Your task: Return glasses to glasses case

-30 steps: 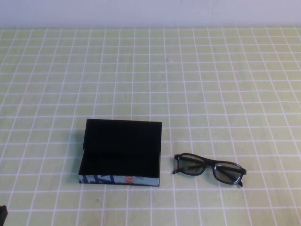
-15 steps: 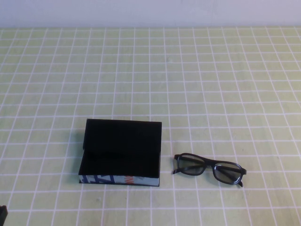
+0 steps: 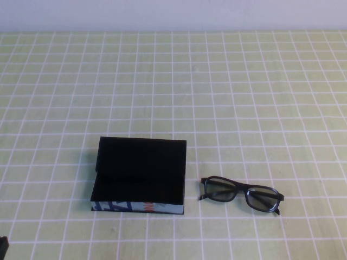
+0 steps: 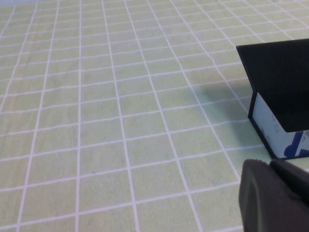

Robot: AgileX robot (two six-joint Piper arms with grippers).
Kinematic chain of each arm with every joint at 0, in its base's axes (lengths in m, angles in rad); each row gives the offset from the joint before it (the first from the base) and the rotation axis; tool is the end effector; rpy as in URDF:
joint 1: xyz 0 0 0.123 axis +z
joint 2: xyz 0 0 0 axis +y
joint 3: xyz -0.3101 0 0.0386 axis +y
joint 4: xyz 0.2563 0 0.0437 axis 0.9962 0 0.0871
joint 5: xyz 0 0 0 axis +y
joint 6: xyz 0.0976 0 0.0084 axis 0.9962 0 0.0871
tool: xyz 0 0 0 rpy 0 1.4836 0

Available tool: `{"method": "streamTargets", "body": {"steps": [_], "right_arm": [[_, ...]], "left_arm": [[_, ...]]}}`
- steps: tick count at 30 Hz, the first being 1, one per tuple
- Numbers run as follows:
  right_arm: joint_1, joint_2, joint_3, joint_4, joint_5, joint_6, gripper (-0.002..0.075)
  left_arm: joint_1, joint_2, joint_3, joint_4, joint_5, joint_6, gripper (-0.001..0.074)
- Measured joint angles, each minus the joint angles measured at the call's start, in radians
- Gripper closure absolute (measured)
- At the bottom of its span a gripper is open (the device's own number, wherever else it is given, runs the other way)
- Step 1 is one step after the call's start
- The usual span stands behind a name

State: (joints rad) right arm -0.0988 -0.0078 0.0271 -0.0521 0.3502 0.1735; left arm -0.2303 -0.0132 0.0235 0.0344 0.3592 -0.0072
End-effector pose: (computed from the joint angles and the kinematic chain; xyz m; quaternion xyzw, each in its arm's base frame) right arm 0.0404 -0.0058 0.1706 0.0944 0.7938 0.0006 0.6008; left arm 0.0394 -0.0080 0.1712 0.0982 0.7934 -0.0567 0.5980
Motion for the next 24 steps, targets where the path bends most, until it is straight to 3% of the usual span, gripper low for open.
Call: {"method": "streamTargets", "body": {"steps": [7,10,18,24], "right_arm": [[0.0,0.0,0.0,0.0,-0.025,0.0,0.0743],[0.0,0.0,0.002,0.004,-0.139,0.0,0.0743],[0.0,0.0,0.002,0.029,-0.5,0.0,0.0743],[0.0,0.0,0.002,0.029,-0.679,0.0,0.0743]], "left_arm": [[0.0,0.0,0.0,-0.001,-0.002,0.0,0.0738],[0.0,0.0,0.002,-0.001,-0.048,0.0,0.0738],[0.0,0.0,0.002,-0.001,-0.406,0.0,0.0738],[0.0,0.0,0.002,-0.001,-0.475,0.03,0.0738]]}}
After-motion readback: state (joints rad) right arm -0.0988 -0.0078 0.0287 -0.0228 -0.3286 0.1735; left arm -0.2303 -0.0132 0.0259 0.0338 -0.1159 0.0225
